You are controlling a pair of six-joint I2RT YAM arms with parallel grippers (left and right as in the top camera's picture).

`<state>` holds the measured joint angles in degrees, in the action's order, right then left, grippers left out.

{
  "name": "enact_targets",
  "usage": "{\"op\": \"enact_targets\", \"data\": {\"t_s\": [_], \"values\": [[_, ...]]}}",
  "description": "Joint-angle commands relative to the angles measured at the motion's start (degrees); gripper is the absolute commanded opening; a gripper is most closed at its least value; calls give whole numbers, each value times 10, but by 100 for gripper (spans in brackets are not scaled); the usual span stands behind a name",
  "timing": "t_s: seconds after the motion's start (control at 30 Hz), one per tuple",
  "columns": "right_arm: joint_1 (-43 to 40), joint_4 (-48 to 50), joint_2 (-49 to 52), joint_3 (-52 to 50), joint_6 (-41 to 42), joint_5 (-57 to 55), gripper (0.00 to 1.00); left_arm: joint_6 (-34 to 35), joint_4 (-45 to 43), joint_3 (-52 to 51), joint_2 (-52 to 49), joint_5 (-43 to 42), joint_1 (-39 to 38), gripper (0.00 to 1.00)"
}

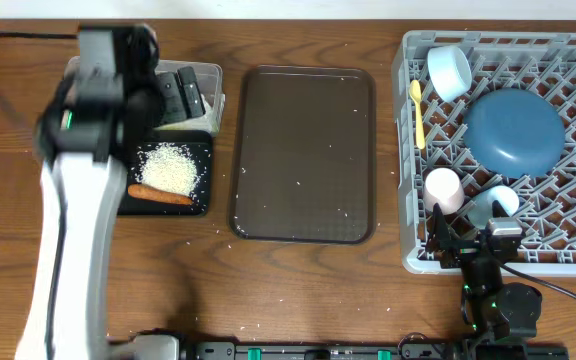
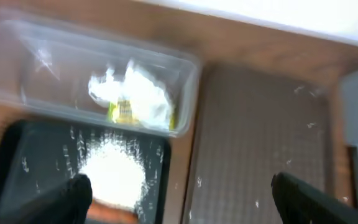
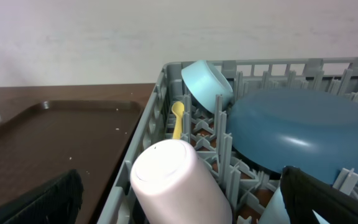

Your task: Sort waste into correct bins and load items into the dishwasher rack

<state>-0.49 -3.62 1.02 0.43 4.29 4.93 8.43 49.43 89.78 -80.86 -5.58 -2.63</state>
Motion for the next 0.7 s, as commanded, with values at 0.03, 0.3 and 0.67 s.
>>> {"op": "enact_targets", "data": {"t_s": [0.03,0.3,0.67], "values": [[3,-2,-2,-1,-3,0,99,-89,-88,-116,126,12,-8,95],[3,-2,-2,-1,-3,0,99,-130,-326,-438,374,11,-3,95],[3,-2,-2,-1,-3,0,99,-129,-474,-734,643,11,22,95]]}}
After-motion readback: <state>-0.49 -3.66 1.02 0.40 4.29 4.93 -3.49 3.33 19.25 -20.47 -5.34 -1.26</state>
